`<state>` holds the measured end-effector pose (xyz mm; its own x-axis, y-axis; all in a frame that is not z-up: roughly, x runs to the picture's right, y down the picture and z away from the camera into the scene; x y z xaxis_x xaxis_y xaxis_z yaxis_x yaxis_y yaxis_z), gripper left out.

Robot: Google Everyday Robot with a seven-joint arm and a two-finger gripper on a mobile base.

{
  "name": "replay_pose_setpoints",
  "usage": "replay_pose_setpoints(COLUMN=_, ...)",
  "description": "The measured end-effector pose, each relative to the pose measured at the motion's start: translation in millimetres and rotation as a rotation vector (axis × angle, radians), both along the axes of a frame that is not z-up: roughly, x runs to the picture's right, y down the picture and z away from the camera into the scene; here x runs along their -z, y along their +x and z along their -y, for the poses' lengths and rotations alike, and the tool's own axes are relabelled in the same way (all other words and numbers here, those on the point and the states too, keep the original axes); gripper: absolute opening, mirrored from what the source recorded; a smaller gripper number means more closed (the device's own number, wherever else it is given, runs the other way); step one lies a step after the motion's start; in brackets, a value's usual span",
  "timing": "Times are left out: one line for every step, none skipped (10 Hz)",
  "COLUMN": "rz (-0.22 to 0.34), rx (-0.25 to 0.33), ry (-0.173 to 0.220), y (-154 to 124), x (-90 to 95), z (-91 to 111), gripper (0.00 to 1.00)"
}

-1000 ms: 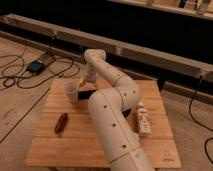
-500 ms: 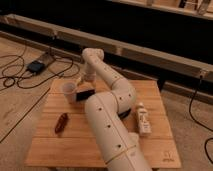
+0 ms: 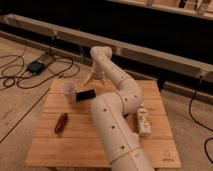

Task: Push the eraser across the table

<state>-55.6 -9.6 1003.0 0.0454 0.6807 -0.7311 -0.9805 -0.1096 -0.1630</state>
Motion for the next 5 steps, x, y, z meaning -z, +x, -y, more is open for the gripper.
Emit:
replay_pose_setpoints(rz=-0.012, rx=0.010, ry=-0.005, y=2.4, x=0.9, z=-2.0, gripper=0.80)
replay_pose_setpoints(rz=-0.018, rx=0.023, ry=-0.004, y=3.6, x=0.8, z=-3.6, gripper=0.80)
replay_pose_setpoints(rz=-0.019, rx=0.052, ry=0.004, y=6.2, x=0.1, z=-5.6, gripper=0.80)
replay_pose_setpoints(rz=-0.014, rx=0.082, ry=0.014, y=8.3, x=-0.4, z=-7.0, gripper=0.80)
replay_pose_setpoints(rz=-0.006, rx=0.127, ry=0.031, y=10.6, x=-0.6, z=-8.2, gripper=0.80)
